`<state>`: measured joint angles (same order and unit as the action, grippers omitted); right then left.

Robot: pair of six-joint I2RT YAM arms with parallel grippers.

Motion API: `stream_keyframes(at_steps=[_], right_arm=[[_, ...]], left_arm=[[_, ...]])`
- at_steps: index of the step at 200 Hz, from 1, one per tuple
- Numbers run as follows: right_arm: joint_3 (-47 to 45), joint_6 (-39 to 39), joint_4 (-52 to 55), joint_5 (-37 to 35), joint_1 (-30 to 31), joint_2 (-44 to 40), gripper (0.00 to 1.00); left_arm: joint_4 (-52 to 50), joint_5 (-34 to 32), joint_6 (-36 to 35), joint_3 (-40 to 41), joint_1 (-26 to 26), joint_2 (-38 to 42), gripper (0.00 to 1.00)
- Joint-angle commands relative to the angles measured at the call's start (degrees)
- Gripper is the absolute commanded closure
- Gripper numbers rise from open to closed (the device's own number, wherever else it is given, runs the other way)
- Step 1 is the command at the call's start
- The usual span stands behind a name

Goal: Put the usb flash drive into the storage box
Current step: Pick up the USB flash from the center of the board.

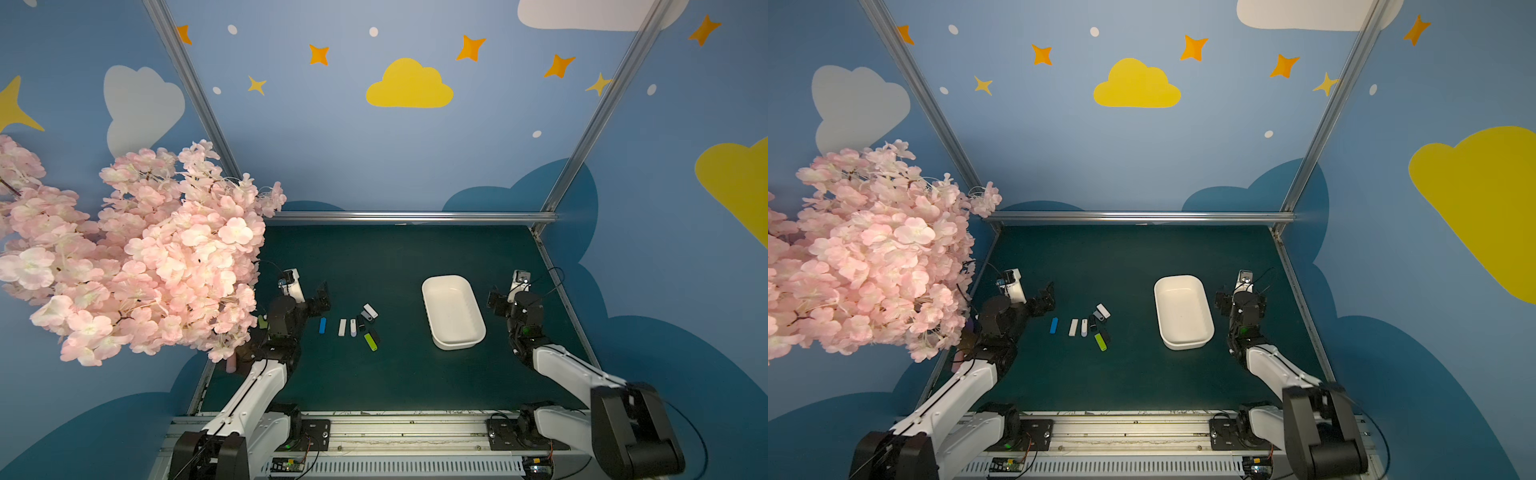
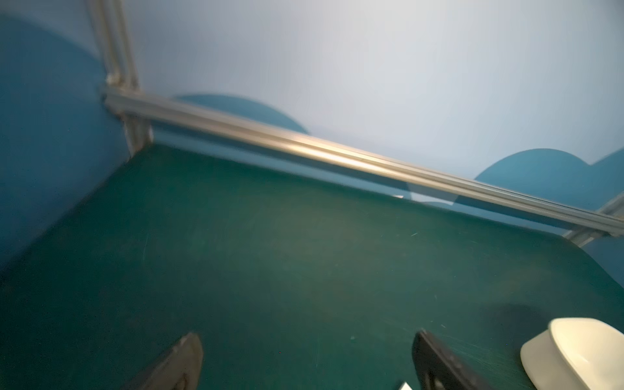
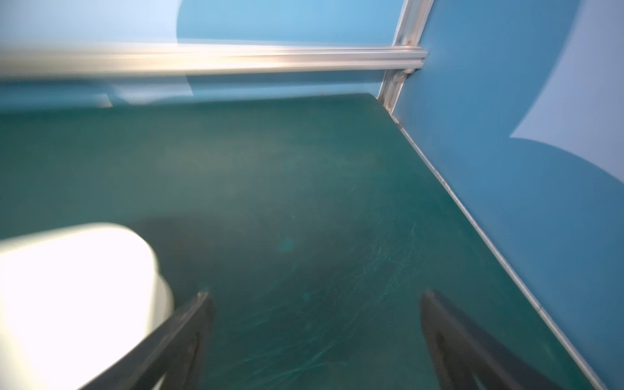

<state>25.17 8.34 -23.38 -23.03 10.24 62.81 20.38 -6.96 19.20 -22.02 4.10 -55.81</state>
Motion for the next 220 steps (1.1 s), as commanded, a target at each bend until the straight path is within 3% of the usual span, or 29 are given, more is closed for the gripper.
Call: stream_keyframes(at_steps=[1, 9, 29, 39, 70, 96, 109, 135, 192, 220], right_arm=[[8.41, 30.8, 27.52, -7.12, -3.31, -9.86, 0.02], [7.4, 32.96, 27.88, -2.34, -5.21, -11.88, 0.02], [4.37, 25.52, 23.88, 17.24, -6.28, -16.71, 0.13], [3.93, 24.79, 24.49, 21.29, -5.31, -18.23, 0.16], [7.3, 22.72, 31.38, 21.8, -0.82, -17.61, 0.19], [7.23, 21.98, 29.51, 22.67, 2.93, -13.5, 0.22], [8.06, 22.84, 30.46, 22.77, 3.44, -11.8, 0.26], [7.57, 23.31, 29.98, 23.73, 3.54, -12.56, 0.27], [5.73, 24.98, 27.18, 23.03, 3.6, -11.34, 0.27], [6.03, 25.43, 27.04, 22.97, 3.63, -9.54, 0.27]], left_arm=[[-17.57, -1.56, 11.27, -5.52, -0.32, -1.76, 0.0], [-22.48, -0.43, 11.75, -7.92, -0.08, -3.05, 0.01], [-32.38, 1.89, 11.03, -12.44, 0.59, -6.51, 0.12], [-36.09, 0.3, 10.83, -13.56, 1.52, -7.9, 0.15], [-44.36, 1.35, 11.31, -15.88, 3.03, -11.68, 0.28], [-51.09, 0.7, 12.77, -17.97, 4.09, -13.6, 0.28], [-51.1, 1.35, 12.74, -17.98, 4.51, -14.32, 0.29], [-51.41, 0.38, 11.94, -19.45, 4.69, -17.93, 0.31], [-53.29, 0.12, 8.26, -28.56, 4.52, -34.79, 0.43], [-54.03, 0.66, 7.19, -30.71, 4.57, -39.3, 0.46]])
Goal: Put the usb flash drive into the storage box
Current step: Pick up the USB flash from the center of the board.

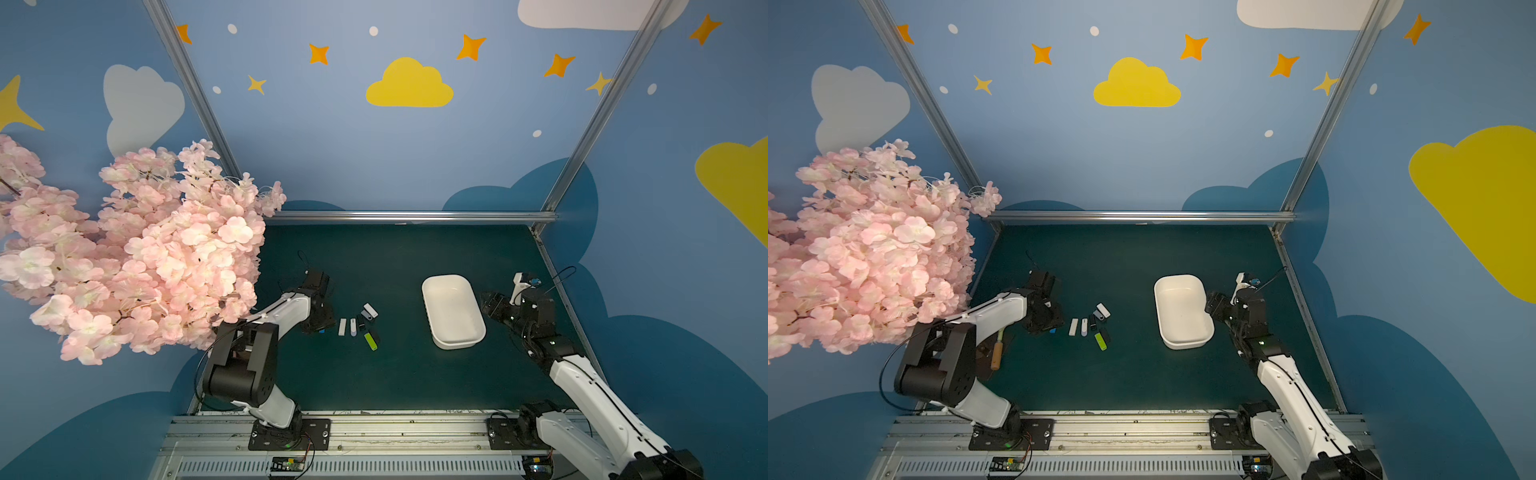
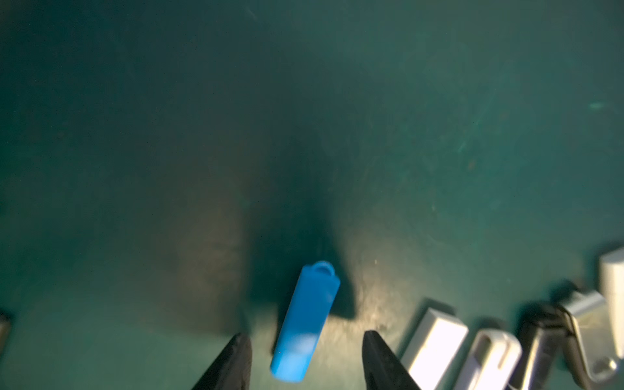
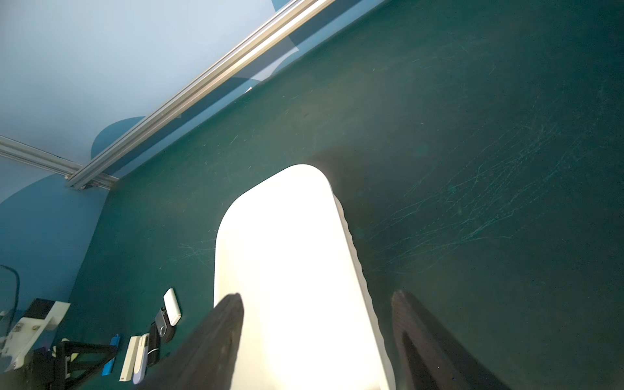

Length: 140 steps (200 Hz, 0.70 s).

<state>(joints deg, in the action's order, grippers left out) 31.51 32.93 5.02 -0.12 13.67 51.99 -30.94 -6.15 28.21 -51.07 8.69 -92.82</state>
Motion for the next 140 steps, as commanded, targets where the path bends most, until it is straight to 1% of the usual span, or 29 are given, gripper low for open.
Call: stream_keyframes(at_steps=[1, 38, 55, 66, 80, 88, 102, 140], right_arm=[[-0.26, 0.87, -1.29, 0.09, 0.16, 1.32, 0.27], [-0.22, 0.97, -1.37, -0.27, 0.15, 1.79, 0.27], [-0.34, 0.94, -1.32, -0.67, 0.22, 1.71, 0.27], [-0.37, 0.92, -1.32, -0.84, 0.17, 1.7, 0.27], [-0.33, 1.32, -1.17, -1.11, 0.21, 1.63, 0.26], [-0.35, 1.42, -1.08, -1.2, 0.22, 1.52, 0.27], [-0.42, 1.42, -1.09, -1.41, 0.2, 1.36, 0.27], [-0.57, 1.84, -1.15, -1.46, 0.21, 1.19, 0.27]], left_arm=[[-2.72, -0.16, -1.83, -1.66, -0.05, -2.38, 0.46], [-2.73, -1.73, -2.19, -1.76, -0.25, -2.9, 0.47], [-2.55, -1.23, -2.37, -1.88, -0.34, -3.35, 0.49], [-2.76, -0.89, -2.61, -2.26, -0.36, -4.01, 0.52], [-2.86, -0.53, -2.71, -2.53, -0.42, -4.43, 0.58], [-2.81, -0.28, -2.83, -2.54, -0.42, -4.59, 0.6], [-3.13, 0.28, -3.02, -2.8, -0.34, -5.09, 0.67], [-3.72, -0.08, -3.07, -3.5, -0.21, -6.03, 0.78]])
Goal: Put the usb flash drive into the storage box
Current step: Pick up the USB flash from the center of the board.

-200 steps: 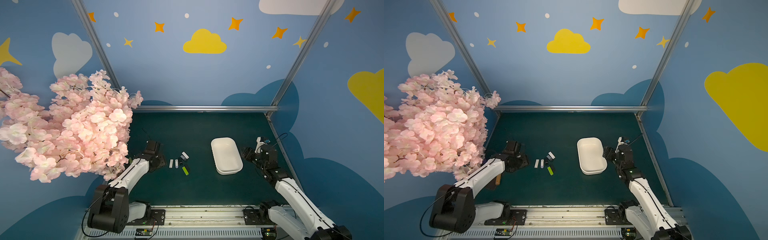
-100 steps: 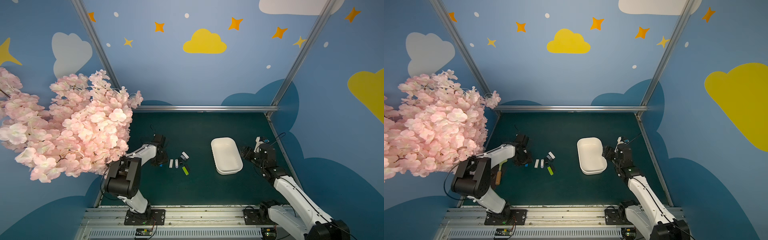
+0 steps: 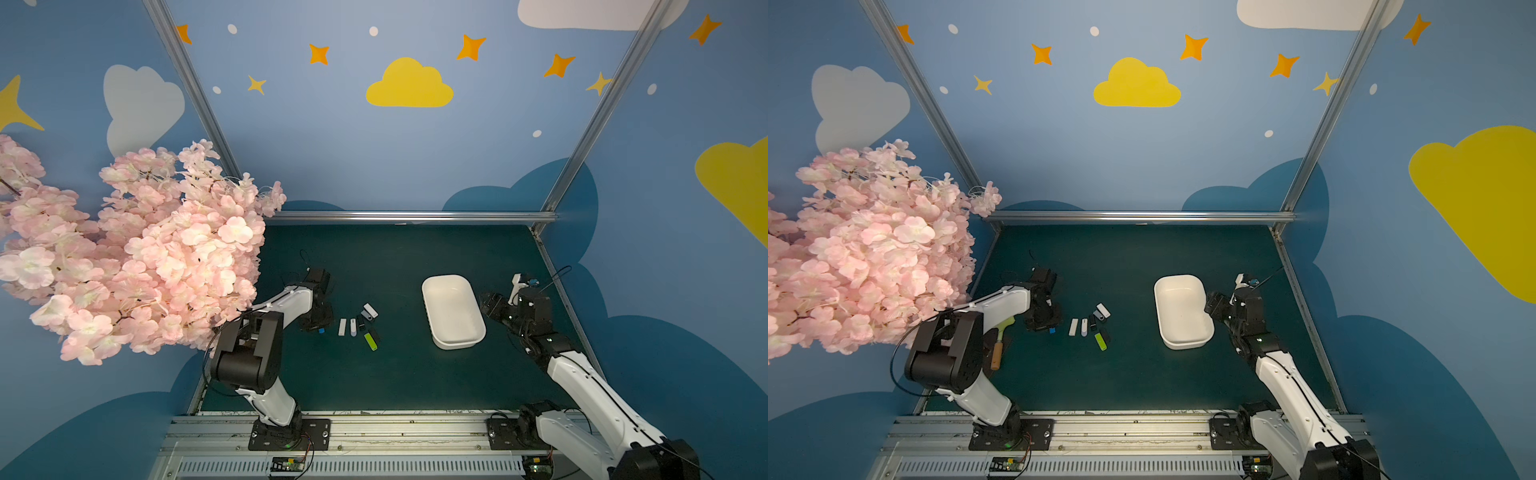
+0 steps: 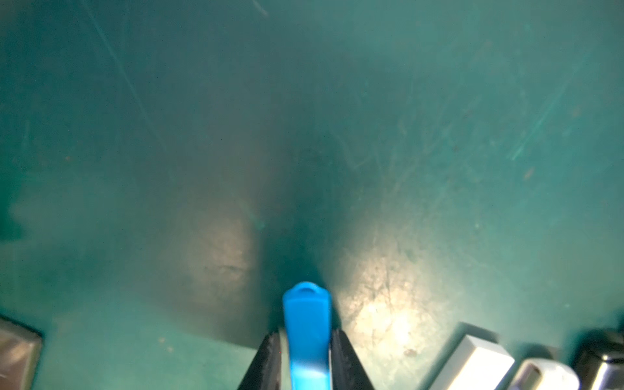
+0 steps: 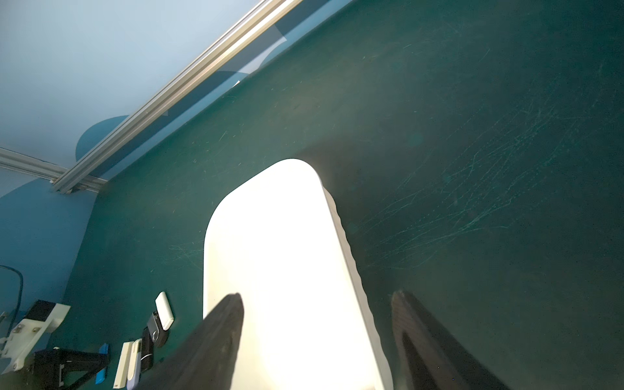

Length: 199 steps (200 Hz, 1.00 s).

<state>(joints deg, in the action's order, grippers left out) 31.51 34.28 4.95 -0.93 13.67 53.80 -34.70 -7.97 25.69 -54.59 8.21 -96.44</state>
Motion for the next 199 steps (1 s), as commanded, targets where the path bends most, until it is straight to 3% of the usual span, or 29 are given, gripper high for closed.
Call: stream_keyframes(at_steps=[1, 54, 98, 153, 199], right_arm=[[-0.57, 0.5, -1.08, -0.65, 0.21, -0.62, 0.27], [-0.46, 0.96, -1.44, -0.21, 0.17, 0.2, 0.27], [-0.23, 0.88, -1.17, -0.67, 0.11, 0.6, 0.27], [0.04, 0.59, -0.57, -3.04, -0.04, 2.08, 0.27], [-0.19, 0.68, -0.44, -4.16, -0.18, 1.89, 0.27]], left_arm=[[0.01, 1.73, -0.56, 0.01, 0.38, -2.42, 0.78], [0.14, 1.35, 0.13, -0.07, 1.68, -0.66, 0.93], [-0.24, 4.93, 1.94, -1.84, 6.64, 6.66, 0.94], [-1.38, 6.87, 7.15, -11.61, 22.71, 11.49, 0.91], [-2.25, 6.73, 9.37, -28.47, 34.51, -1.02, 0.9]])
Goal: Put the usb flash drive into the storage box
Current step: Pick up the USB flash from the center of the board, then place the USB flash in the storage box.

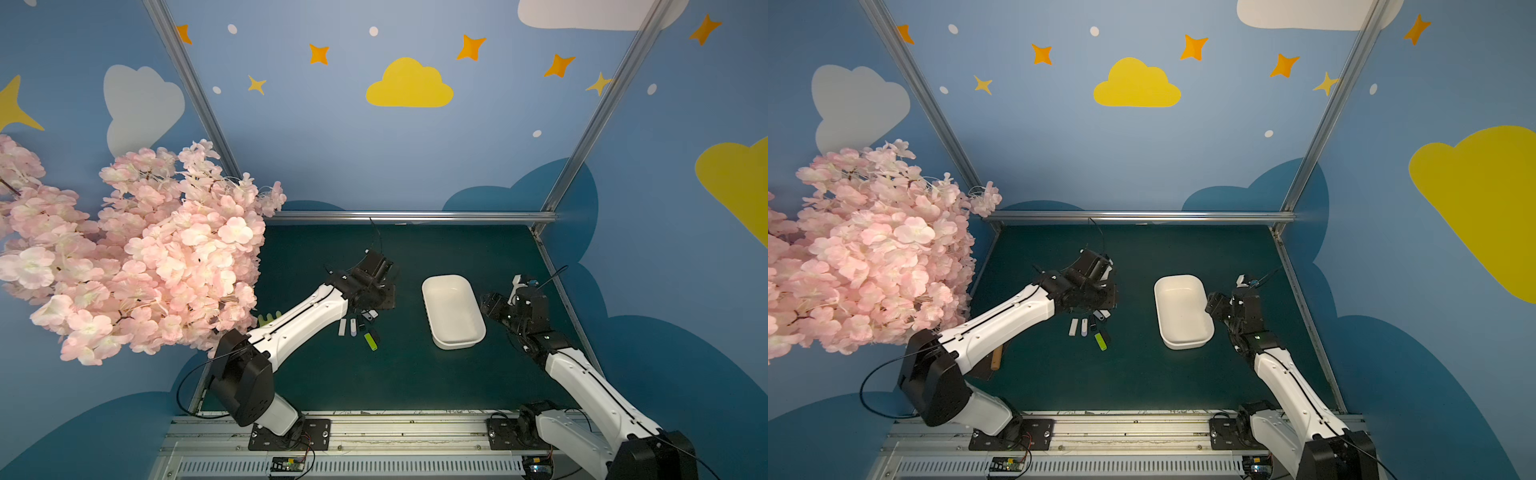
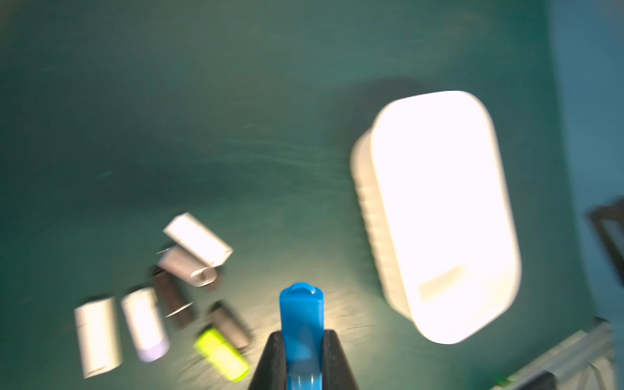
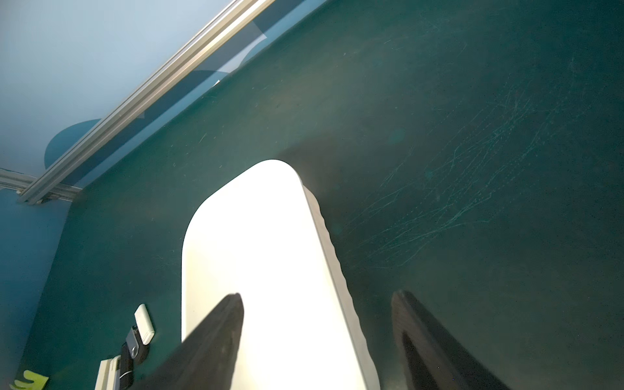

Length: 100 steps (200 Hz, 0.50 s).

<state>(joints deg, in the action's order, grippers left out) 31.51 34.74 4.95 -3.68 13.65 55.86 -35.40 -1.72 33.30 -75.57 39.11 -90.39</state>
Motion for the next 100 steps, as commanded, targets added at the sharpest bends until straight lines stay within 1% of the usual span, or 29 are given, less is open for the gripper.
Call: stream_keyframes(at_steps=[1, 16, 31, 45, 65, 100], right_arm=[[-0.2, 0.18, -0.5, -1.41, -0.14, -0.15, 0.27], [-0.41, 0.06, -0.97, -1.95, -0.16, 0.26, 0.27], [-0.61, 0.32, -1.17, -2.65, -0.22, 0.97, 0.27], [-0.35, 0.76, -0.81, -2.9, -0.29, 1.6, 0.27], [0.38, 1.29, 0.43, -2.4, -0.36, 1.63, 0.27], [0.05, 1.63, 0.23, -3.13, -0.47, 1.97, 0.27]], left_arm=[[-1.71, 0.44, 1.77, -7.92, 3.82, -7.47, 0.9], [-4.48, -1.51, 1.7, -14.4, 6.54, -13.51, 0.91], [-6.05, -1.36, 0.5, -21.16, 9.06, -19.4, 0.91], [-9.99, -2.65, -0.15, -28.48, 10.71, -25.41, 0.91], [-13.73, -3.95, -0.61, -37.42, 12.02, -32.58, 0.91], [-17.25, -4.6, -0.16, -47.45, 13.15, -42.41, 0.9]])
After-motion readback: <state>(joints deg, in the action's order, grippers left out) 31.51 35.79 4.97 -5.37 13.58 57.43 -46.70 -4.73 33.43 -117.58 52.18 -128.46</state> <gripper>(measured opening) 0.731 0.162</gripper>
